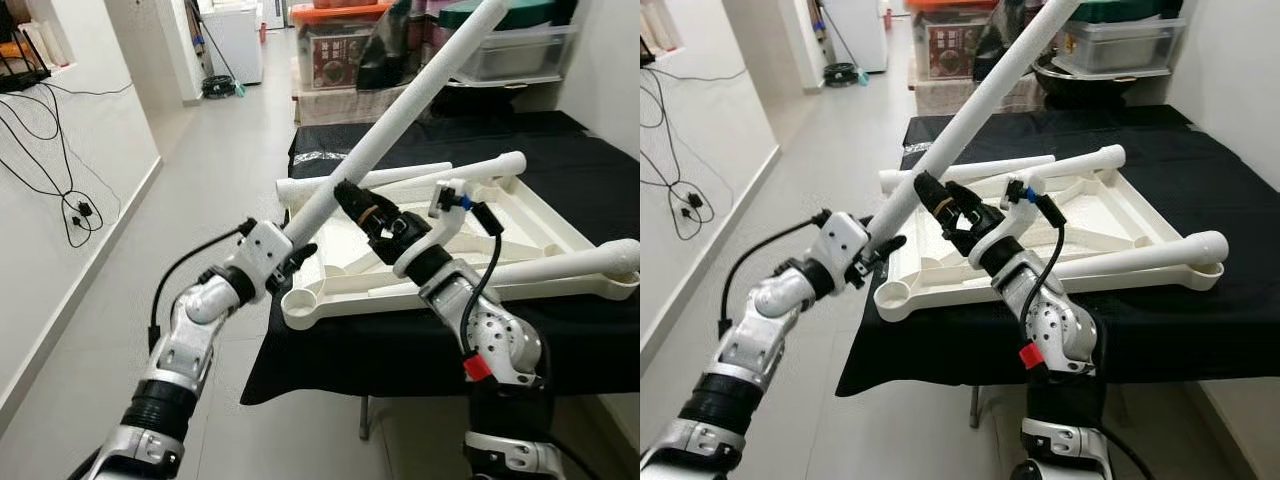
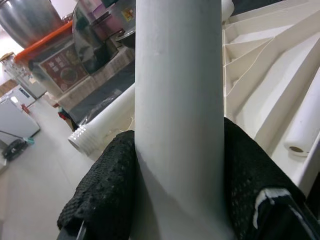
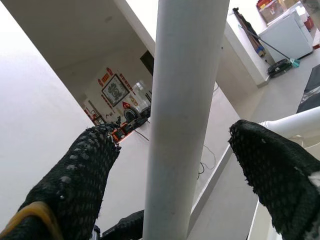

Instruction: Building children table

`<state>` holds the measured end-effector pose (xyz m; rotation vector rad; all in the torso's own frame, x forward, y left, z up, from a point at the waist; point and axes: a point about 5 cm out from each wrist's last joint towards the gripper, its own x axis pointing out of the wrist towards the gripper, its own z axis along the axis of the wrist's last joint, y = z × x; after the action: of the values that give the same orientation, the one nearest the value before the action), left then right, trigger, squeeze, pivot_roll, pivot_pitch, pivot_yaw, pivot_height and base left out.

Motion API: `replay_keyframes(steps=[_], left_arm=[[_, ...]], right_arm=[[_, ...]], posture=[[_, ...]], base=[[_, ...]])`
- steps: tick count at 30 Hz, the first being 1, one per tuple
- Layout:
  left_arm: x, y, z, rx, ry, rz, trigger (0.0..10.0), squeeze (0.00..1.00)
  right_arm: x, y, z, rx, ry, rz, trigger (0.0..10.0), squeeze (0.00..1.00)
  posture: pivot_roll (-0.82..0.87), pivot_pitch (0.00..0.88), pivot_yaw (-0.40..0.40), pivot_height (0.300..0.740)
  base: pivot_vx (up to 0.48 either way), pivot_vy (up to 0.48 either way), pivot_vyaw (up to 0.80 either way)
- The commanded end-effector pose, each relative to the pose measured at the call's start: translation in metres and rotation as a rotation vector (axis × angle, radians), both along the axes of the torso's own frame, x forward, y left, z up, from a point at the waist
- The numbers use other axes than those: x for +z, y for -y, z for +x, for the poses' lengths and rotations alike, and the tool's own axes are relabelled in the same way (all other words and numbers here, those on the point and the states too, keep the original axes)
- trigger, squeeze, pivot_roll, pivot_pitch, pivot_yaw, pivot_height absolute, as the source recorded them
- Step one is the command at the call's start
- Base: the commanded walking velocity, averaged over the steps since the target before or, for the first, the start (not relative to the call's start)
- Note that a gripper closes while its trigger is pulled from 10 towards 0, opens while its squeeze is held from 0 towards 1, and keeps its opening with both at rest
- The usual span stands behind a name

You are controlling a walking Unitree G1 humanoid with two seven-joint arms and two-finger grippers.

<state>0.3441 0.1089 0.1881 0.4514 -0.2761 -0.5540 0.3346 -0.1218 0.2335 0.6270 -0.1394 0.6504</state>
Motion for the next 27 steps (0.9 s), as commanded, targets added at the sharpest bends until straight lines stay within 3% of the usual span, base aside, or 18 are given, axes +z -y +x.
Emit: replay_keyframes(steps=[1,7,11,17,27], left_arm=[[0.006,0.003,-0.006,-0.002,0.018,-0.018,10.0,0.0],[0.002,0.018,-0.022,-0.032,-0.018,-0.031,10.0,0.0],[0.003,0.021,-0.024,-0.035,-0.018,-0.042,10.0,0.0],[0.0,0.04,-0.032,-0.084,-0.016,-0.02,10.0,0.0],[-0.003,0.051,-0.04,-0.104,-0.035,-0.008,10.0,0.0]], right_arm=[[0.002,-0.006,0.001,0.029,0.01,0.015,10.0,0.0],[0.004,-0.018,0.0,0.053,0.043,-0.026,10.0,0.0],[0.002,-0.02,0.001,0.046,0.039,-0.045,10.0,0.0],[-0.006,-0.032,0.004,0.06,0.014,-0.079,10.0,0.0],[-0.011,-0.037,0.005,0.049,-0.001,-0.091,10.0,0.0]], posture=[[0.0,0.0,-0.002,0.74],[0.0,0.0,0.006,0.74],[0.0,0.0,0.002,0.74],[-0.01,0.0,0.002,0.74],[0.0,0.0,0.002,0.74]], base=[[0.0,0.0,0.0],[0.0,0.0,0.0],[0.0,0.0,0.0],[0.0,0.0,0.0],[0.0,0.0,0.0]])
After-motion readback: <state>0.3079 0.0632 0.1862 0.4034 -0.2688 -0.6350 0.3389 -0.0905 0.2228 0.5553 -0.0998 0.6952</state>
